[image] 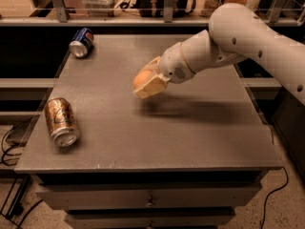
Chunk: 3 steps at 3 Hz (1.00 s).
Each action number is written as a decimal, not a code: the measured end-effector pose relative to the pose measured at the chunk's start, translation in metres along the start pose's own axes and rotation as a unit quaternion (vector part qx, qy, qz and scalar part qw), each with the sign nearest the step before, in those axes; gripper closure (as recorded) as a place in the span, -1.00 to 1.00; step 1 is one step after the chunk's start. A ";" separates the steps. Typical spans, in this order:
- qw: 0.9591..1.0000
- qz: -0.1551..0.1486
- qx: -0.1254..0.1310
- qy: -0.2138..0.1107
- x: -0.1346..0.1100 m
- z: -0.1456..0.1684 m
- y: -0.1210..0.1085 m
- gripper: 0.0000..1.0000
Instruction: Move orange near orange can
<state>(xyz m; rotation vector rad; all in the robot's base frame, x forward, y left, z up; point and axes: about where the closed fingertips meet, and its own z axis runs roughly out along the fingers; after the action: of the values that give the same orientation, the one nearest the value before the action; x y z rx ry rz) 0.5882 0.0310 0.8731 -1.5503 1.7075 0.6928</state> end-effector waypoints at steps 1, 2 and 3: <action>1.000 0.000 0.000 0.000 0.000 0.000 0.000 1.00; 1.000 -0.016 -0.022 0.014 -0.009 0.011 0.009 1.00; 0.996 -0.051 -0.075 0.018 -0.030 0.046 0.036 1.00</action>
Offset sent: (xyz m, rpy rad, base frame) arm -0.0149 0.0293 0.0013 -0.0759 0.0107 0.1111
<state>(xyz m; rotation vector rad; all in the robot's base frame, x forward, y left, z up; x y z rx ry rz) 0.5605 0.0899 0.8669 -1.7500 1.6206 0.7607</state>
